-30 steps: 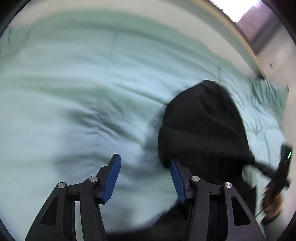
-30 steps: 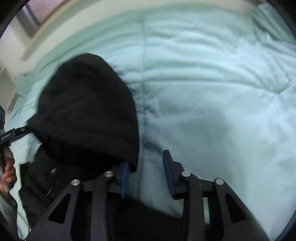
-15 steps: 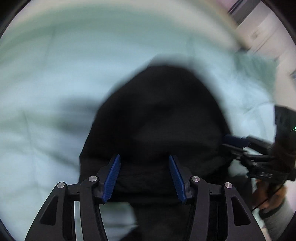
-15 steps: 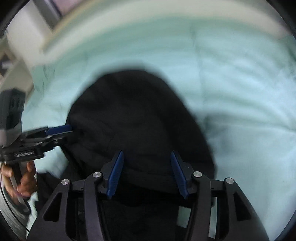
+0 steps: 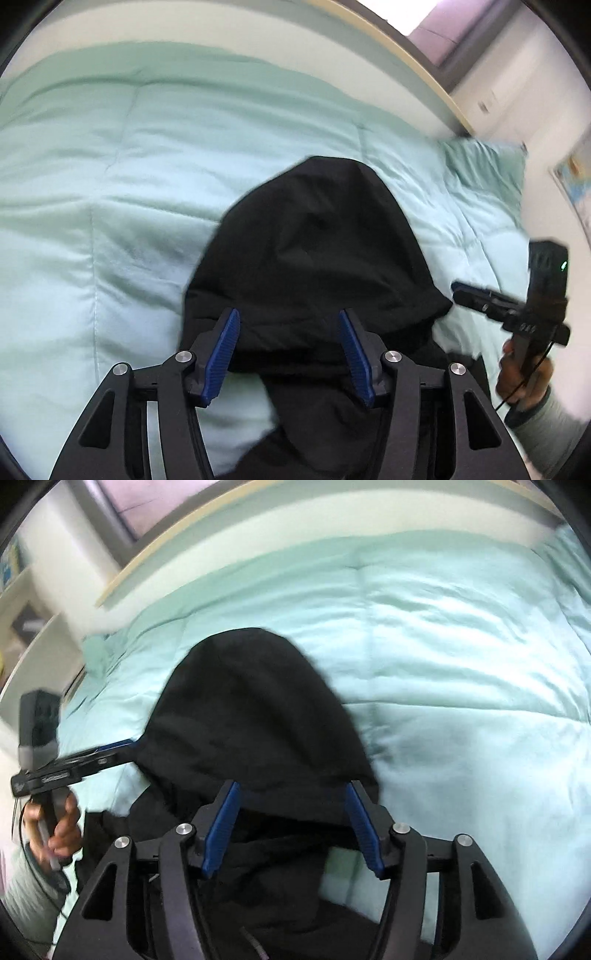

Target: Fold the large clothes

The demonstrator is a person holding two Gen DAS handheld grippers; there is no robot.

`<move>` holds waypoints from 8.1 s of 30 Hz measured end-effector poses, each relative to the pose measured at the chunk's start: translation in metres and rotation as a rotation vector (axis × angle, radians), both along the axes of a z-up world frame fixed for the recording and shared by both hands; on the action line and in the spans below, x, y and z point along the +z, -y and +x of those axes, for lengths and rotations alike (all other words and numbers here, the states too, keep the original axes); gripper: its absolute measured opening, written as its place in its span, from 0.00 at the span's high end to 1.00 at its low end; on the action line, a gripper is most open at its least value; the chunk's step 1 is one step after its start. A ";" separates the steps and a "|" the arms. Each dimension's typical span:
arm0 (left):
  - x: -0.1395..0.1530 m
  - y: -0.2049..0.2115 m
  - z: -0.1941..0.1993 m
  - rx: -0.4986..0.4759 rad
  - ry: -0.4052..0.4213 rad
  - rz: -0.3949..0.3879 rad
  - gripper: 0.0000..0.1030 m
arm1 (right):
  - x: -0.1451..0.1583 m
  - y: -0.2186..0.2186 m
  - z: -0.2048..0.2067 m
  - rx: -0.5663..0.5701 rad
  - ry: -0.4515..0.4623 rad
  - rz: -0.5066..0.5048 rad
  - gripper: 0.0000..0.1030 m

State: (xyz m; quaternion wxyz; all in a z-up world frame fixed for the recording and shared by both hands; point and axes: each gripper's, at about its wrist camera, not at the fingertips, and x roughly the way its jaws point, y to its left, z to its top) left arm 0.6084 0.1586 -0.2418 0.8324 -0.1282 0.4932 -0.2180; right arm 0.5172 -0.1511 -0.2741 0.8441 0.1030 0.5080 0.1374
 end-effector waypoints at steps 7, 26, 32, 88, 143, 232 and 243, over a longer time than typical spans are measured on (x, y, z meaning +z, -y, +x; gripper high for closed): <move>-0.031 0.027 0.012 -0.039 -0.093 0.200 0.44 | -0.058 -0.007 0.024 0.012 -0.182 0.022 0.39; 0.014 -0.017 0.108 -0.137 -0.127 -0.088 0.26 | -0.014 -0.049 0.113 0.234 -0.094 0.070 0.32; -0.005 0.011 0.104 -0.180 -0.111 -0.047 0.44 | -0.031 -0.061 0.136 0.248 -0.148 0.145 0.29; 0.077 0.011 -0.333 -0.050 -0.126 -0.148 0.72 | 0.053 -0.137 -0.293 0.138 -0.171 -0.054 0.48; 0.049 -0.197 -0.591 0.187 -0.316 -0.061 0.35 | 0.016 0.003 -0.571 -0.274 -0.353 -0.083 0.44; 0.174 -0.179 -0.514 0.185 0.033 -0.245 0.89 | 0.211 0.097 -0.534 -0.226 0.009 0.235 0.86; 0.191 -0.166 -0.351 0.264 0.045 -0.256 0.89 | 0.219 0.115 -0.373 -0.306 0.058 0.253 0.86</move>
